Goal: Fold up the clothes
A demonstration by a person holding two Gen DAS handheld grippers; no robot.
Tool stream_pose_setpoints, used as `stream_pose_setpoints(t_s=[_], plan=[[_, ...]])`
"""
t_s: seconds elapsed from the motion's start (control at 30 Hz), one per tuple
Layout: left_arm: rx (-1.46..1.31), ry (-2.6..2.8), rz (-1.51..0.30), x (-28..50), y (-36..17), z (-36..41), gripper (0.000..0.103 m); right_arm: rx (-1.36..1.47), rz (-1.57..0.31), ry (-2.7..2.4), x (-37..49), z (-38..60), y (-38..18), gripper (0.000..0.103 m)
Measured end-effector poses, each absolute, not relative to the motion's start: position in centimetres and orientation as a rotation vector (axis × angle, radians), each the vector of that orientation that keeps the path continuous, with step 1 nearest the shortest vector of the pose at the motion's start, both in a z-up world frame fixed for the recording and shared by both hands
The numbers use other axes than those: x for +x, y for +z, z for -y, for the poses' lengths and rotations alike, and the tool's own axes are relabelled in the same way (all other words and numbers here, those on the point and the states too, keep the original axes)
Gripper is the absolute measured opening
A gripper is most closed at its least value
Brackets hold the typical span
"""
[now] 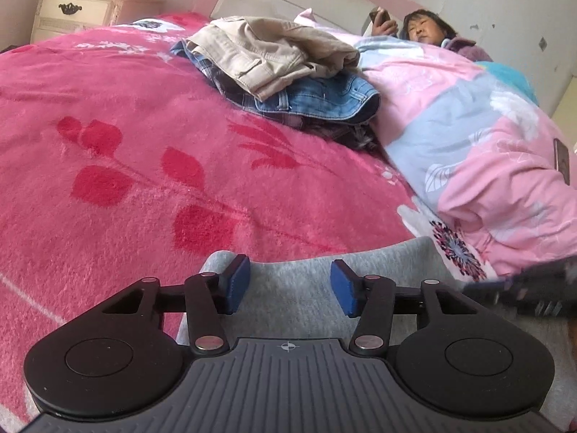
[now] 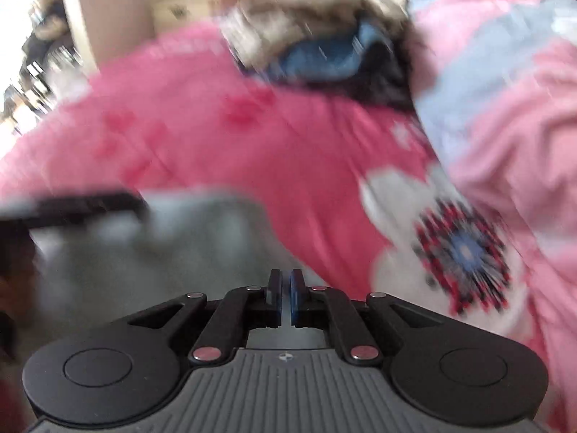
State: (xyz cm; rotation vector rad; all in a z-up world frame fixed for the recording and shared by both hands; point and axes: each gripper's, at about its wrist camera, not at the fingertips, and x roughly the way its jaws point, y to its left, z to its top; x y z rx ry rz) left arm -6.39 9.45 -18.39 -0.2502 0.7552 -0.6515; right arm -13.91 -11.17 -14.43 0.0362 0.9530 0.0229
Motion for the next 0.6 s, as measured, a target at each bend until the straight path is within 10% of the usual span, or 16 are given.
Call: stream_pose_setpoints(t_s=[0.6], plan=[[-0.729, -0.537, -0.760, -7.2, -15.0, -19.5, 0.067, 0.356, -0.814, 0.221, -16.0, 11.1, -7.5, 0.011]])
